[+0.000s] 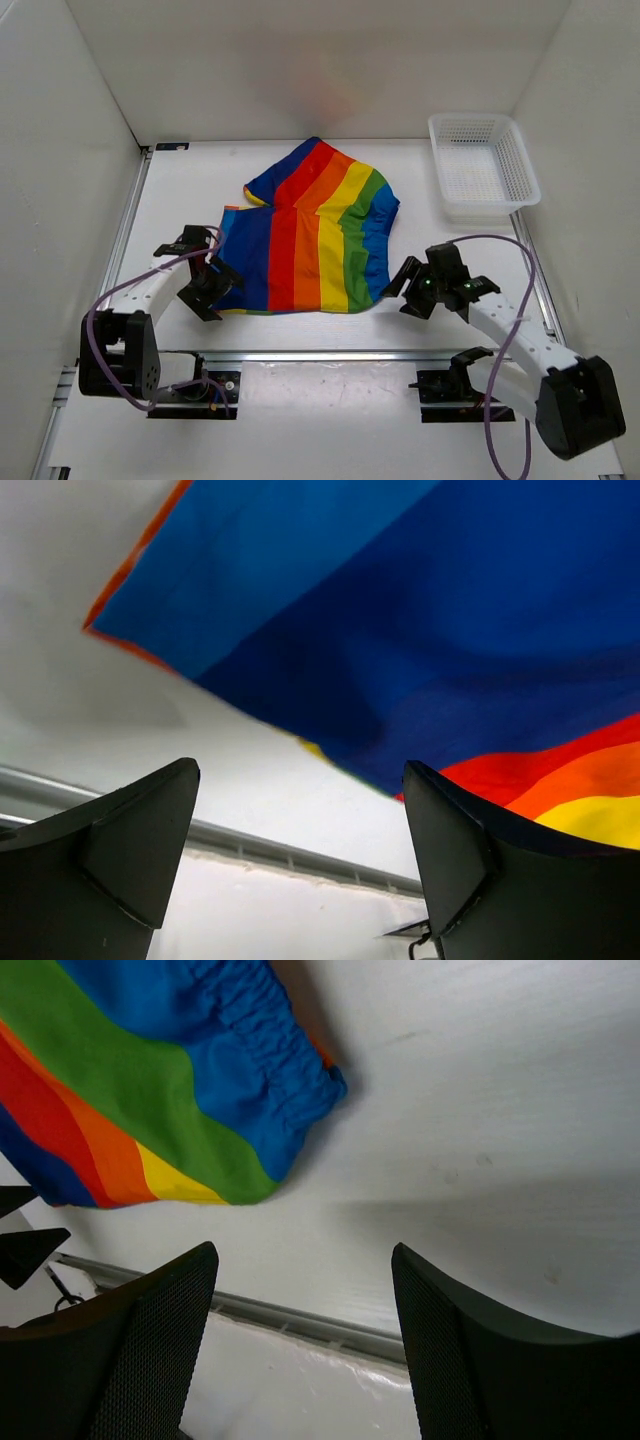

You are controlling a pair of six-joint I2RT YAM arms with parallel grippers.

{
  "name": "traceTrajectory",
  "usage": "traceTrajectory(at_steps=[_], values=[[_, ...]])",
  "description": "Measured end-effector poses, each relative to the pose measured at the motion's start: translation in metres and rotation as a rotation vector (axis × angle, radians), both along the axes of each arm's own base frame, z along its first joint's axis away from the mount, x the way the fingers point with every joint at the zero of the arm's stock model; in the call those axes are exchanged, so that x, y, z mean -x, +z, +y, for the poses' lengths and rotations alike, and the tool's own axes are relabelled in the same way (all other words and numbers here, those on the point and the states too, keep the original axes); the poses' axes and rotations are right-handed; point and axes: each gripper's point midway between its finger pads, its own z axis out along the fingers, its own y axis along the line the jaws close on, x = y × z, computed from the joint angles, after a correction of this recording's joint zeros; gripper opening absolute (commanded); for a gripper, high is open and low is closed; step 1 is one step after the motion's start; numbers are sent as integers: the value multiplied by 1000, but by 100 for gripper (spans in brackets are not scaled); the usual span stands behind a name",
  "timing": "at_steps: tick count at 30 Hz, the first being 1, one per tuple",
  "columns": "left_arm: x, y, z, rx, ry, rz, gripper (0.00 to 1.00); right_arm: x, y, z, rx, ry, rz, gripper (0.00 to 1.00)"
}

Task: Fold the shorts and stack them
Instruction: Flatten the shorts out

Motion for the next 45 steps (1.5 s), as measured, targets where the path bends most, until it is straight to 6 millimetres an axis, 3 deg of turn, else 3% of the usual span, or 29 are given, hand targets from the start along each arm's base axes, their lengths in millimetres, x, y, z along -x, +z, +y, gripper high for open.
traceTrajectory(at_steps=[4,8,11,12,15,20,25,27,28,31,34,38,45], values=[[-19,3,1,-2,-1,-27,93,-17,-15,12,-5,7,18,72],[-37,7,6,-8,10,-64,93,-23,-36,21,71,43,59,58],[-41,7,12,-11,21,-70,91,-35,-43,29,103,55,71,39],[-42,7,14,-12,23,-71,91,-39,-44,31,108,53,75,20],[-42,8,19,-16,24,-76,91,-50,-47,27,144,30,69,0],[-43,13,19,-7,6,-99,91,-66,-41,-1,185,-73,51,0],[-37,14,11,14,-27,-115,91,-72,-18,-33,206,-177,-26,0],[-30,10,4,26,-47,-101,91,-67,-13,-38,207,-192,-46,16],[-25,8,-1,35,-58,-88,91,-64,-14,-40,208,-195,-48,43],[-8,1,-17,59,-93,-60,91,-52,-20,-46,226,-200,-20,81],[8,2,-33,86,-124,-59,91,-46,-23,-50,243,-202,-1,88],[24,5,-51,116,-132,-63,89,-45,-20,-54,246,-210,-6,89],[32,-2,-56,101,-58,-16,86,-42,-17,-59,253,-219,-5,89]])
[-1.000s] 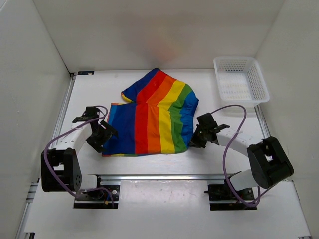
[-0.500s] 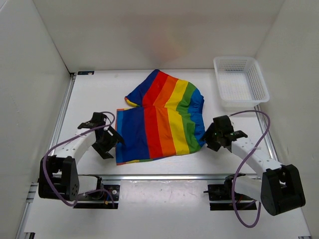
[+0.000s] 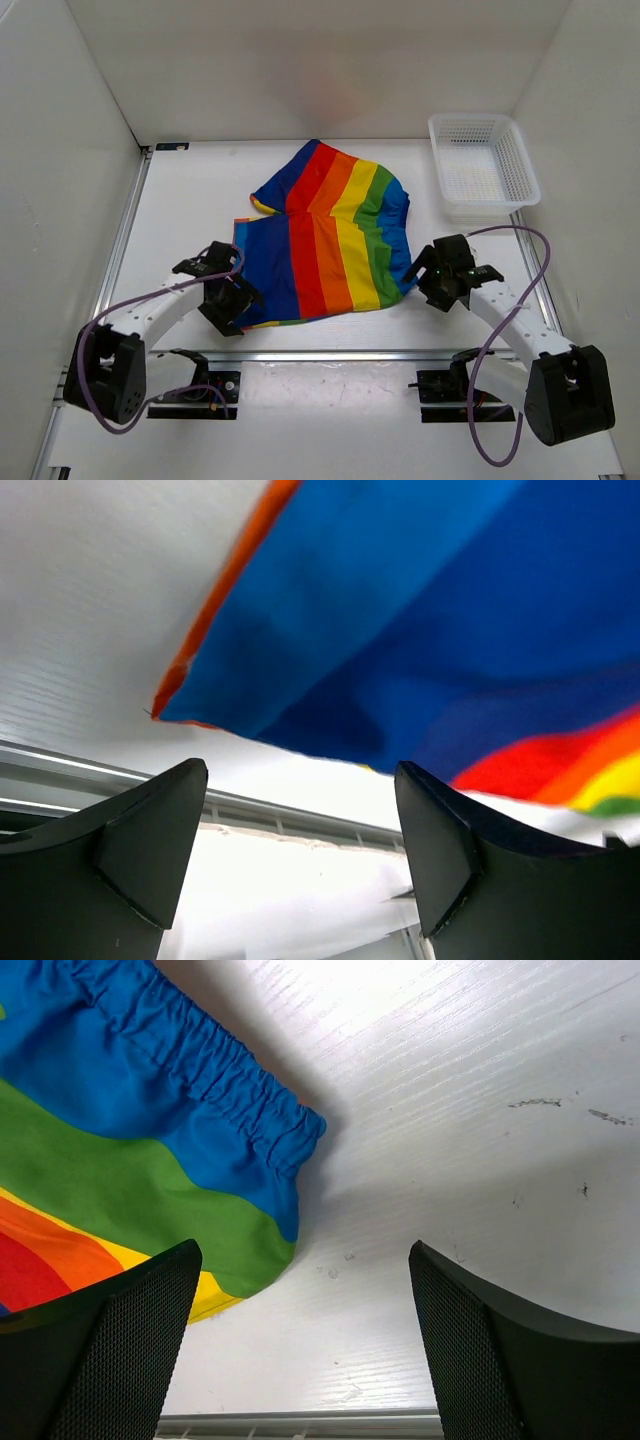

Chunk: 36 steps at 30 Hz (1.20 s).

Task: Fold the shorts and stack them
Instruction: Flatten the shorts out

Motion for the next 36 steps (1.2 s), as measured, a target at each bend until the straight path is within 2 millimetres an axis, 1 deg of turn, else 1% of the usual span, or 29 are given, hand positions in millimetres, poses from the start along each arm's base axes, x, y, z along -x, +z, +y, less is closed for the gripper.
traceTrajectory(at_steps=[4,8,10,13,15,16,17,18,19,20,23,26,28,31,34,35,36], values=[[8,-15,-3,-43,6,88,86,1,5,-4,0,-6,-12,90],[22,-28,-13,-78,-15,194,85,2,9,-8,3,-12,-25,91],[27,-29,-19,-91,-33,229,79,4,11,-10,4,-15,-28,93],[25,-29,-26,-105,-41,250,73,3,13,-12,5,-19,-37,93],[18,-29,-29,-114,-42,245,63,3,13,-13,6,-23,-38,93],[13,-28,-30,-122,-42,235,57,4,13,-14,7,-22,-37,93],[8,-28,-30,-130,-40,224,48,4,13,-14,9,-19,-36,93],[2,-28,-30,-142,-39,208,27,5,13,-14,11,-17,-35,93],[-5,-27,-30,-152,-37,190,17,6,14,-15,14,-15,-35,95],[-11,-26,-31,-161,-39,172,10,7,14,-16,14,-14,-35,95],[-27,-19,-32,-176,-49,117,10,8,17,-17,9,-13,-41,98],[-38,-11,-34,-191,-63,76,10,11,16,-16,-12,-9,-38,98],[-43,-3,-35,-201,-77,43,10,15,11,-14,-36,2,-31,98],[-48,10,-36,-212,-93,-6,10,24,-5,-6,-84,22,-7,98],[-52,21,-38,-218,-106,-43,10,28,-16,3,-134,40,19,94],[-52,24,-38,-220,-110,-53,10,25,-15,7,-153,48,11,93],[-53,25,-39,-223,-115,-59,10,20,-14,10,-166,54,0,88]])
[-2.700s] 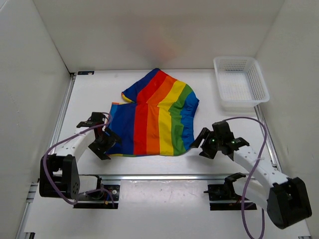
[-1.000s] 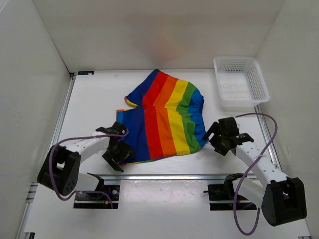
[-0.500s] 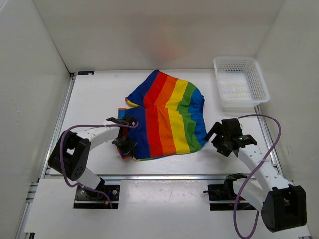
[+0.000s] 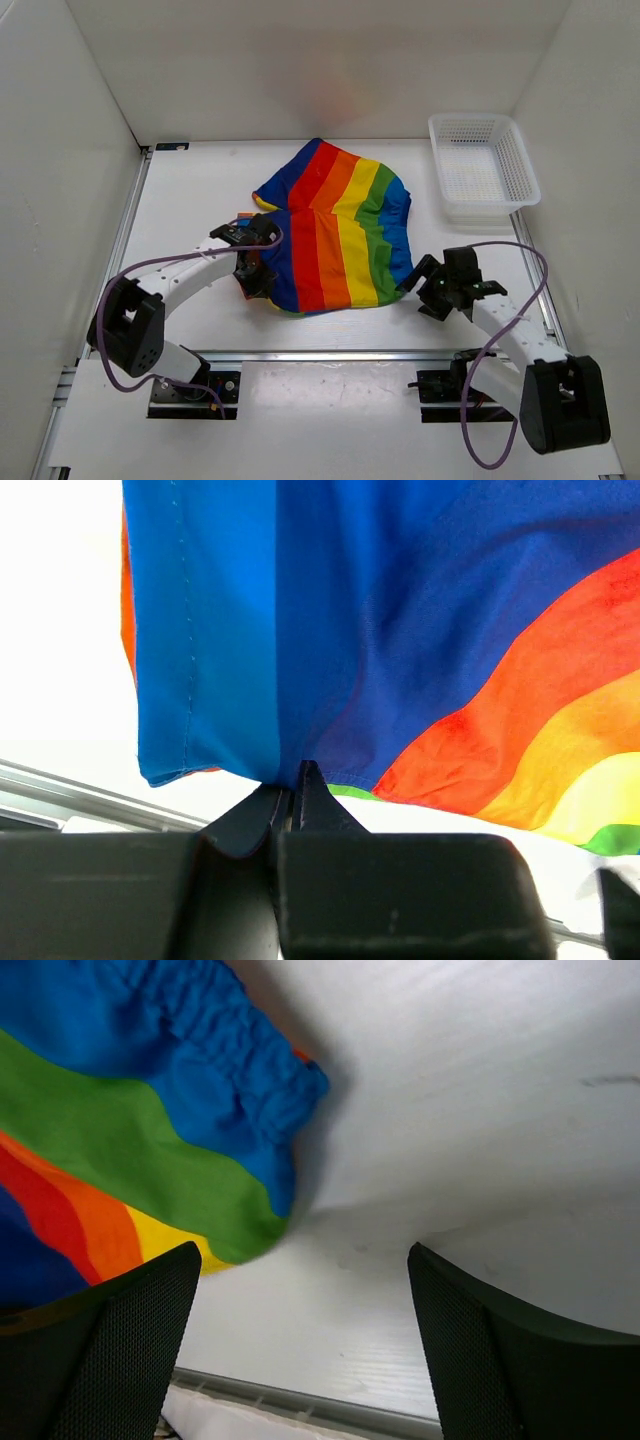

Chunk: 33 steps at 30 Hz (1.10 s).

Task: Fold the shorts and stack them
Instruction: Flatten the shorts out, then fold the shorts

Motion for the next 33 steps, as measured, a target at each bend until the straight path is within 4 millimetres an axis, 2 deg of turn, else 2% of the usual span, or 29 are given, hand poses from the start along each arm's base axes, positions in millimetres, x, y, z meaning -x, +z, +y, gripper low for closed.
traceTrajectory(at_steps=[2,5,6,7,9,12,14,15,17,20,22,23,26,28,31,33], values=[[1,1,0,-10,-8,-3,10,-9,-1,6,-27,9,-13,81],[4,1,2,-25,-17,6,10,-24,-4,15,-65,12,-28,61],[5,2,3,-30,-18,8,10,-29,-7,17,-74,15,-27,51],[6,2,3,-35,-22,9,10,-35,-8,20,-82,13,-26,27],[6,7,4,-39,-24,5,10,-44,-16,20,-72,8,-9,2],[-2,27,4,-44,-35,-40,10,-54,-15,17,-34,-8,28,0],[-14,52,3,-51,-43,-96,10,-69,5,11,16,-4,1,0],[-24,71,2,-50,-46,-143,10,-80,20,10,32,1,-34,0],[-49,118,0,-45,-47,-265,10,-104,69,8,71,27,-132,0],[-86,210,7,-10,-10,-504,10,-144,171,10,109,82,-351,0],[-97,272,17,24,20,-661,10,-157,240,11,124,114,-507,0],[-99,303,22,49,34,-742,10,-156,273,12,125,136,-577,0],[-79,387,36,125,35,-954,10,-130,354,17,119,207,-749,0],[-56,428,44,177,17,-1066,10,-101,400,20,100,259,-857,0],[-16,466,58,248,-26,-1188,10,-50,458,23,65,331,-1010,0],[9,482,63,296,-67,-1246,10,-14,488,22,42,372,-1095,0]])
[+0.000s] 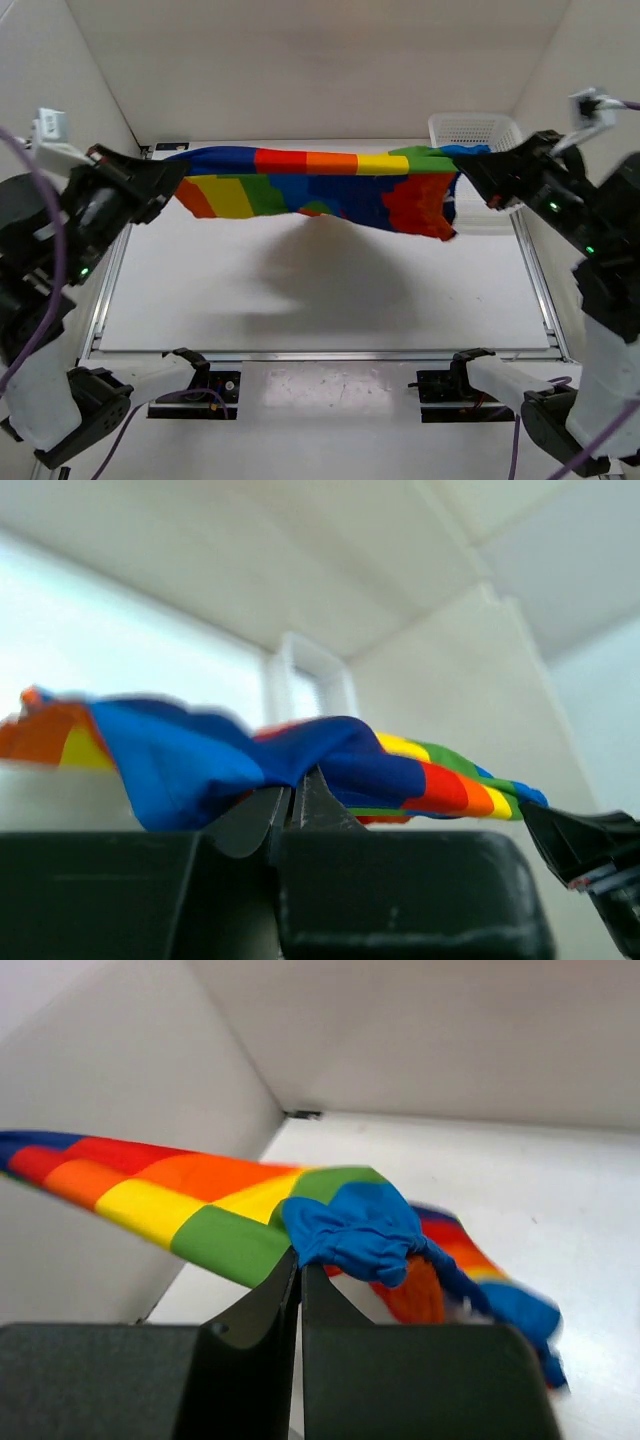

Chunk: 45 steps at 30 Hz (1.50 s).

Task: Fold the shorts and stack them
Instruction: Fold the shorts

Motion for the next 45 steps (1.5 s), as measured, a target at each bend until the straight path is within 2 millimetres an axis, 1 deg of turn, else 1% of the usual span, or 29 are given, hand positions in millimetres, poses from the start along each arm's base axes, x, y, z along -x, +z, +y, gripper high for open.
traceTrajectory(at_steps=[1,2,4,7,9,11,12,13,16,18,19,20,21,22,24,25,27,28,30,31,32,33,34,35,36,38,41,43,45], values=[[14,9,2,9,-30,-34,10,21,17,0,-6,30,-53,0],[24,16,4,17,-54,-64,10,32,26,-1,-7,47,-81,0],[45,34,7,32,-102,-129,10,63,45,-2,-16,87,-144,0],[68,55,10,42,-153,-211,10,97,64,-3,-28,130,-215,0],[78,63,12,39,-173,-248,10,110,69,-3,-33,149,-232,0],[83,67,15,31,-175,-268,10,114,69,-4,-33,148,-230,0],[82,67,17,24,-164,-273,10,112,68,-6,-33,138,-226,0],[79,67,21,13,-137,-274,10,109,67,-9,-29,113,-221,0],[68,68,44,-8,7,-286,10,86,57,-25,-13,-25,-188,0],[58,66,51,-37,69,-283,10,69,40,-32,6,-81,-140,0],[51,64,54,-51,99,-276,10,55,27,-35,19,-116,-103,0],[42,59,54,-73,123,-257,10,44,14,-37,31,-142,-69,0],[30,55,52,-99,141,-237,10,29,-2,-38,47,-164,-22,0],[15,50,47,-126,153,-213,10,15,-19,-38,63,-178,25,0],[-20,33,31,-192,155,-146,10,-17,-62,-35,102,-193,141,0],[-41,23,21,-225,154,-109,10,-31,-82,-32,118,-191,195,0],[-81,-4,0,-295,141,-28,10,-55,-123,-23,142,-165,297,0],[-101,-23,-11,-338,130,22,10,-67,-149,-16,154,-141,364,0],[-129,-57,-26,-406,112,105,10,-82,-196,-4,166,-94,469,0],[-138,-70,-31,-432,103,137,10,-83,-220,1,174,-69,529,0],[-144,-79,-35,-450,95,157,10,-82,-241,5,180,-47,580,0],[-148,-85,-37,-462,88,171,10,-80,-259,10,188,-25,625,3],[-149,-87,-38,-467,84,176,10,-77,-272,14,193,-7,663,4],[-149,-88,-38,-468,81,176,10,-74,-281,20,196,13,687,4],[-148,-85,-37,-463,78,169,10,-72,-288,25,201,30,698,7],[-146,-79,-40,-448,62,148,10,-67,-293,35,208,58,704,11],[-146,-70,-48,-424,19,120,10,-65,-291,48,207,92,684,15],[-152,-62,-61,-405,-25,96,10,-66,-289,51,199,91,673,19],[-162,-53,-78,-381,-72,65,10,-66,-287,50,194,77,666,25]])
